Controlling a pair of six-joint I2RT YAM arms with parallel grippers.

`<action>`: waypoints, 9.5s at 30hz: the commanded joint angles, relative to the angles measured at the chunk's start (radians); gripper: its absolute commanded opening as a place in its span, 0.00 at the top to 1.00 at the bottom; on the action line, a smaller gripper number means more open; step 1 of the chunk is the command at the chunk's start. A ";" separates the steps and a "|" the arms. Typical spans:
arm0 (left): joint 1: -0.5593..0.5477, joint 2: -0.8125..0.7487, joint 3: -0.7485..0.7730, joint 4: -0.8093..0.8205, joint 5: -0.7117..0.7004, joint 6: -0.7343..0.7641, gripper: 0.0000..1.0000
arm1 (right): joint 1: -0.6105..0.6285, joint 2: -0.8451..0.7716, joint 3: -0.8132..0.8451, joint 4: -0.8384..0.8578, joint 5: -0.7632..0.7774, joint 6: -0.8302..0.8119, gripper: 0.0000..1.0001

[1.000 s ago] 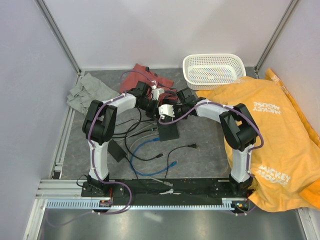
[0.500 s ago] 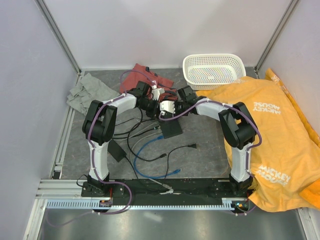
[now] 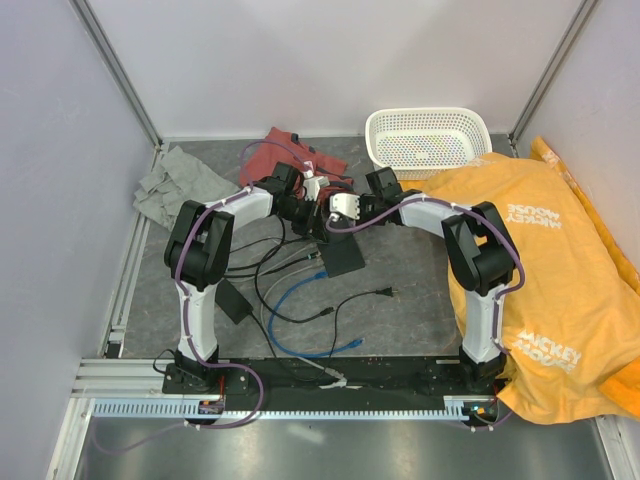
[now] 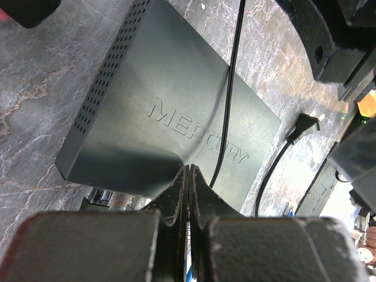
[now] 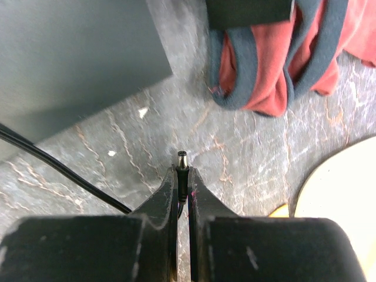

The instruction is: Pull the plug from the switch port

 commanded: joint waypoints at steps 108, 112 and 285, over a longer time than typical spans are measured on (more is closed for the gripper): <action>-0.122 -0.143 0.128 -0.008 -0.433 0.357 0.40 | -0.223 -0.272 0.135 -0.237 -0.218 1.206 0.21; -0.083 -0.064 0.277 -0.144 -0.412 0.107 0.45 | -0.253 -0.294 0.104 -0.235 -0.212 1.200 0.21; 0.031 0.196 0.222 -0.017 0.159 0.024 0.37 | -0.026 -0.048 0.006 -0.312 -0.102 1.101 0.97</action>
